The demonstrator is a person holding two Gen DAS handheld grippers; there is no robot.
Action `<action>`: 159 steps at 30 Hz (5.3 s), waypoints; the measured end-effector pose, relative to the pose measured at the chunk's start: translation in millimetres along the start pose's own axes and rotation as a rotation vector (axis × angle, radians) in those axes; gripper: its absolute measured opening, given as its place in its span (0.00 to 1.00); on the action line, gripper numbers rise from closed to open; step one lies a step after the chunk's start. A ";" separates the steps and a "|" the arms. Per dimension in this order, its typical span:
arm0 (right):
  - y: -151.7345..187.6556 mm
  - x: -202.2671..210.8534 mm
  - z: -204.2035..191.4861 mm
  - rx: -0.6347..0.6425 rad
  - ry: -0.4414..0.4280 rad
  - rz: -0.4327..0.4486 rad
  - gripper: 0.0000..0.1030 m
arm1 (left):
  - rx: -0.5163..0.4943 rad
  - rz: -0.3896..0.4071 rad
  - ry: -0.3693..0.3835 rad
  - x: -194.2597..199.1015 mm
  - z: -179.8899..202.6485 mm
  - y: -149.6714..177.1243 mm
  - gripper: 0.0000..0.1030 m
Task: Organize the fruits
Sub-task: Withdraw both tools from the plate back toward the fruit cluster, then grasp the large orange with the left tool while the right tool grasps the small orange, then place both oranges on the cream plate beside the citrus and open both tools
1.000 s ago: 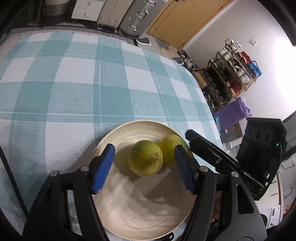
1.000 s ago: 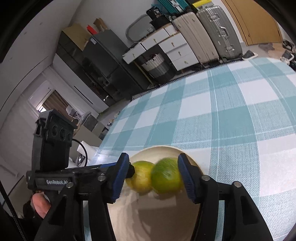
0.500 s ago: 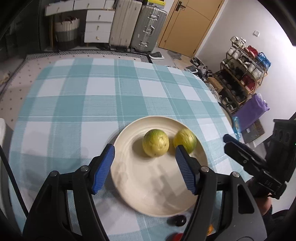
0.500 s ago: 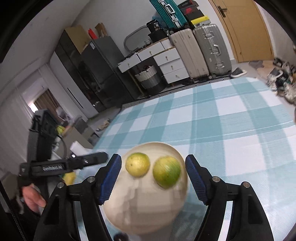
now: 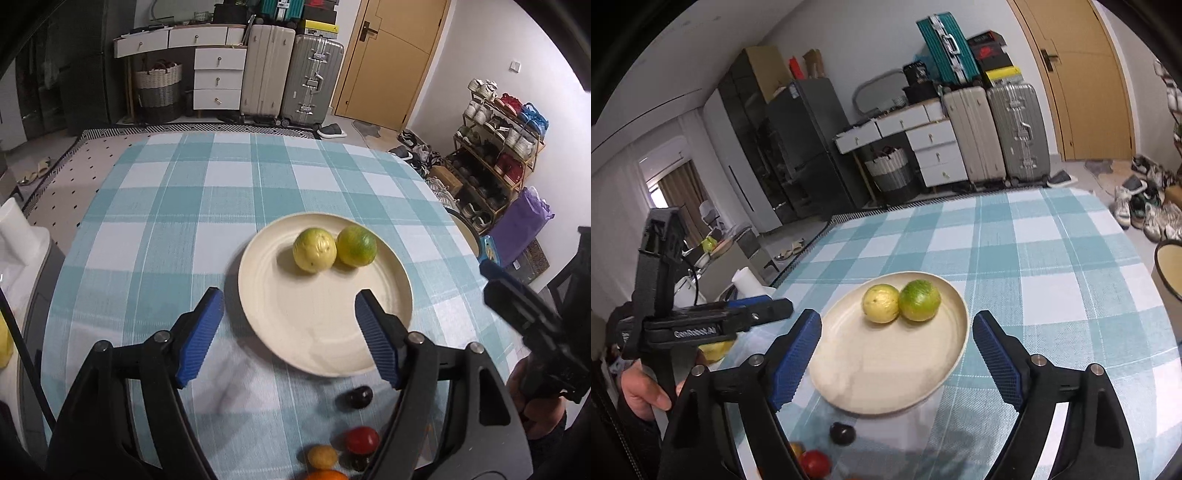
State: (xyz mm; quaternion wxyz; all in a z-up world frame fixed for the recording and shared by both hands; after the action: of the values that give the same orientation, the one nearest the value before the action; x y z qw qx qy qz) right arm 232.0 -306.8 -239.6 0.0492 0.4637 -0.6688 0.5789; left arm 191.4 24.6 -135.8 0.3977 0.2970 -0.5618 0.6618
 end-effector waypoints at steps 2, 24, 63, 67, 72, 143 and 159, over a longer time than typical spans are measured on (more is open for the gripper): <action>1.2 8.1 -5.5 0.005 -0.007 0.021 0.84 | -0.007 0.004 -0.009 3.0 3.9 8.7 0.70; 35.6 60.2 -46.1 0.118 0.062 0.147 1.00 | -0.064 0.173 -0.102 62.6 17.7 53.6 0.99; 113.5 51.7 -43.1 0.082 0.088 0.028 1.00 | -0.079 -0.091 0.102 1.3 9.9 169.2 0.99; 116.4 50.0 -40.6 0.076 0.088 0.018 1.00 | -0.079 -0.103 0.139 0.7 12.8 169.7 0.87; 119.0 48.7 -38.2 0.063 0.084 0.009 1.00 | -0.103 -0.117 0.156 -0.5 18.0 172.5 0.68; 123.9 10.9 -25.8 -0.109 -0.043 -0.145 0.37 | -0.041 -0.008 0.265 32.5 -10.9 113.1 0.34; 40.4 -15.9 -28.7 -0.070 -0.118 -0.073 0.37 | -0.014 0.015 0.251 -3.7 -13.0 9.6 0.34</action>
State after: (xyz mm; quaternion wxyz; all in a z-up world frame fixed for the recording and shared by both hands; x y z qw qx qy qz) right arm 200.2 -278.3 -269.3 0.0469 0.5189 -0.6732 0.5248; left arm 185.7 36.2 -146.3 0.4621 0.2049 -0.5145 0.6926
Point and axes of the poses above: each gripper's, at about its wrist camera, not at the fingertips, and x roughly against the way its jaws point, z to its right, y to its underside, the point moved 10 cm from there along -x, roughly the way its jaws point, and after that the axes turned 10 degrees about -z, right-handed, at the moved point
